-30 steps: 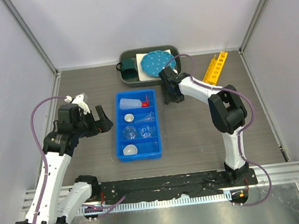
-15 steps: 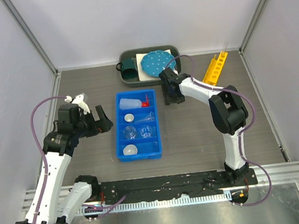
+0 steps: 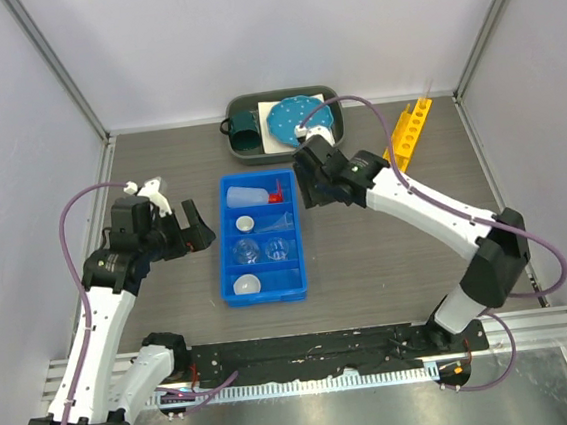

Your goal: Organize the chemistry lab equipment

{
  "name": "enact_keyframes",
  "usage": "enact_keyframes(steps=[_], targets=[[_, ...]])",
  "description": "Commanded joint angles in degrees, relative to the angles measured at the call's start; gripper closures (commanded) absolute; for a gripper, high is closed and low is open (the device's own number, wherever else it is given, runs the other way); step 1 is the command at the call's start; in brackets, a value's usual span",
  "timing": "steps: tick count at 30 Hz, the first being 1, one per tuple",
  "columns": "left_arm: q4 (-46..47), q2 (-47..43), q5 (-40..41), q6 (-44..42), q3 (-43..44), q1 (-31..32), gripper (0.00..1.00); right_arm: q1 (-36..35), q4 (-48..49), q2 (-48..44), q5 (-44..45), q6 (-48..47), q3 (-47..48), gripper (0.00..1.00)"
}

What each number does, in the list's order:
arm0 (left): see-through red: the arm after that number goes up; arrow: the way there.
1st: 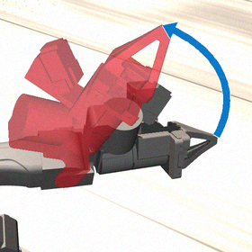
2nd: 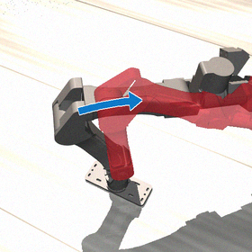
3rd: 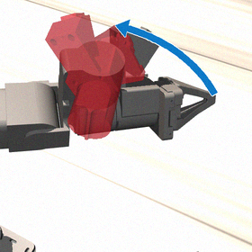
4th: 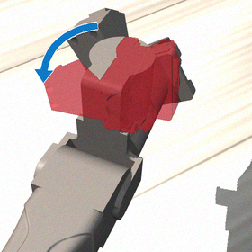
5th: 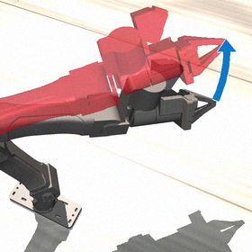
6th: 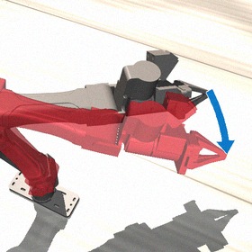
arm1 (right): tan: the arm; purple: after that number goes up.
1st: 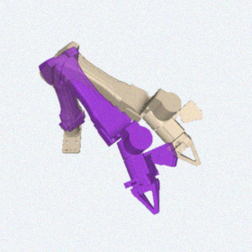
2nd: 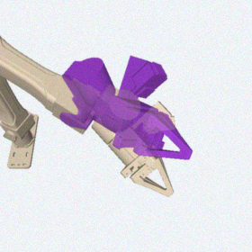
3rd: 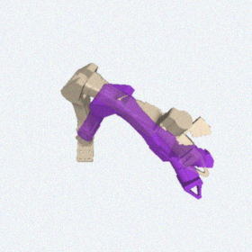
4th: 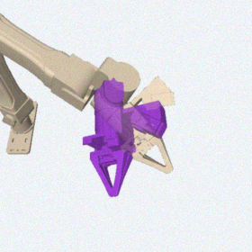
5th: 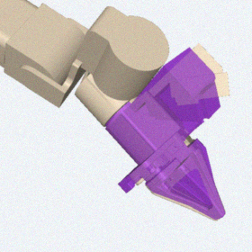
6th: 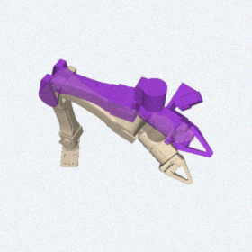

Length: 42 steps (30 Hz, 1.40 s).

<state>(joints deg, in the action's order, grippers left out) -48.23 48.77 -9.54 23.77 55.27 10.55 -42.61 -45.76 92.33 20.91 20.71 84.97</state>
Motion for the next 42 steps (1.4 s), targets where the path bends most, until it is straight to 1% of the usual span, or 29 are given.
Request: enact_keyframes(steps=[1,2,3,5,6,9,16,24,28,32,34,42], targets=[[1.38,0.71,-0.57,0.84,0.54,0.18,0.0,-5.8,-3.9,-4.52,2.21,4.51,0.63,0.67],[1.38,0.62,-0.57,1.01,0.46,0.18,0.0,-6.95,-4.34,-4.79,2.12,5.12,0.98,0.67],[1.47,0.71,-0.48,1.54,0.46,0.26,0.0,-9.74,-5.21,-4.97,2.21,5.74,1.34,0.67],[1.82,0.71,-0.48,2.07,0.2,0.26,0.0,-12.13,-6.01,-4.71,2.91,8.02,2.39,0.67],[2.0,0.71,-0.48,2.59,0.37,0.26,0.0,-15.02,-6.53,-4.45,3.17,8.99,2.57,0.67],[2.0,0.97,-0.3,3.3,0.55,0.18,0.0,-19.51,-6.8,-2.52,4.32,11.98,3.36,0.67],[-0.72,0.89,1.01,4.44,2.21,0.26,0.0,-25.32,-5.4,2.84,6.25,18.83,3.89,0.67],[-3.36,-2.01,4.09,4.62,2.66,0.26,0.0,-28.23,-2.67,6.89,9.77,27.97,2.57,0.67],[-3.63,-3.07,4.79,5.41,2.04,0.26,0.0,-29.46,-2.14,9.43,9.77,30.53,3.01,0.67],[-4.42,-2.72,5.94,5.41,2.39,0.18,0.0,-30.86,-3.81,11.81,10.64,33.16,4.15,0.67],[-4.42,-2.63,4.97,5.41,2.48,0.35,0.0,-31.39,-4.78,12.25,11.26,34.65,4.15,0.67],[-4.15,-5.0,7.78,6.2,2.22,0.35,0.0,-32.62,-6.18,12.52,12.05,39.67,1.08,0.67]])
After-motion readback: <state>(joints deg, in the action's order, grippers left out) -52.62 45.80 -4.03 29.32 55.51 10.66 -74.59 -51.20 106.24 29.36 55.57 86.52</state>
